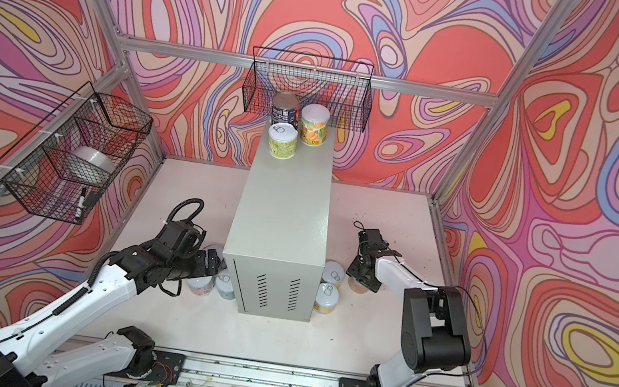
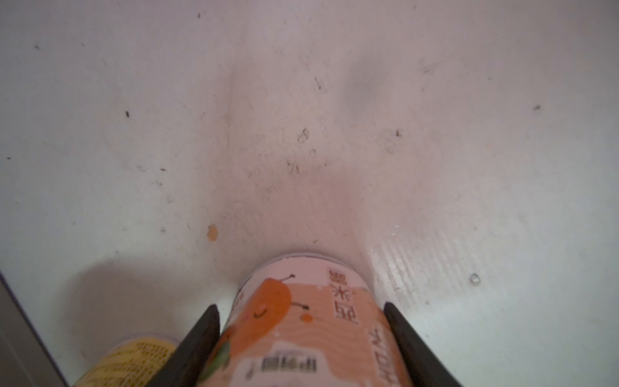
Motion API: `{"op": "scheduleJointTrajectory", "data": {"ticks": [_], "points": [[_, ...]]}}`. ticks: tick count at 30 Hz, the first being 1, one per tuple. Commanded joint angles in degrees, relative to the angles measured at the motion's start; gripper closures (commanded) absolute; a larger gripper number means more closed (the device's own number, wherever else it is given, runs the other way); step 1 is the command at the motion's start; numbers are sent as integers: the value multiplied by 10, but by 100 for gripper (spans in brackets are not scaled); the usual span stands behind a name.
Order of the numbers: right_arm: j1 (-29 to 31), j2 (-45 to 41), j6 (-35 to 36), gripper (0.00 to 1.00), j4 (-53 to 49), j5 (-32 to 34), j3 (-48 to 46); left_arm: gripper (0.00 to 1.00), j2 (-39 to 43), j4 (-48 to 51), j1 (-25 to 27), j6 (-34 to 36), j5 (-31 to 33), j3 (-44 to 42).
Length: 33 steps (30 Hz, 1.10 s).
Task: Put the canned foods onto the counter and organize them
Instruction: 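Lift the orange-labelled can with the right gripper up onto the cabinet top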
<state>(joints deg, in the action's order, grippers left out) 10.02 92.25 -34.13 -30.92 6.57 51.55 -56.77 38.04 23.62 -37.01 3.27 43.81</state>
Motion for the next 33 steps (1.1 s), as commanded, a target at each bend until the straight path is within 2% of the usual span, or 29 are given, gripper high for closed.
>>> {"op": "scheduleJointTrajectory", "data": {"ticks": [1, 9, 17, 21, 25, 30, 33], "points": [[-2, -13, 18, 100, -23, 11, 21, 4, -1, 23, -2, 20, 13, 51], [-2, -96, 57, 100, -127, 1, 92, 4, -15, 120, -5, 67, 48, 194], [-3, -169, 118, 100, -314, -23, 297, 2, -29, 157, -13, 101, 42, 280], [-2, -152, 149, 100, -413, -59, 454, 2, -39, 154, -16, 112, 23, 300], [-1, -116, 166, 100, -477, -72, 600, 3, -55, 133, -17, 121, -33, 305], [11, -71, 161, 100, -488, -71, 736, 2, -55, 109, -16, 116, -40, 297], [60, -32, 152, 100, -498, -60, 822, 2, -59, 112, -16, 120, -38, 305]]}}
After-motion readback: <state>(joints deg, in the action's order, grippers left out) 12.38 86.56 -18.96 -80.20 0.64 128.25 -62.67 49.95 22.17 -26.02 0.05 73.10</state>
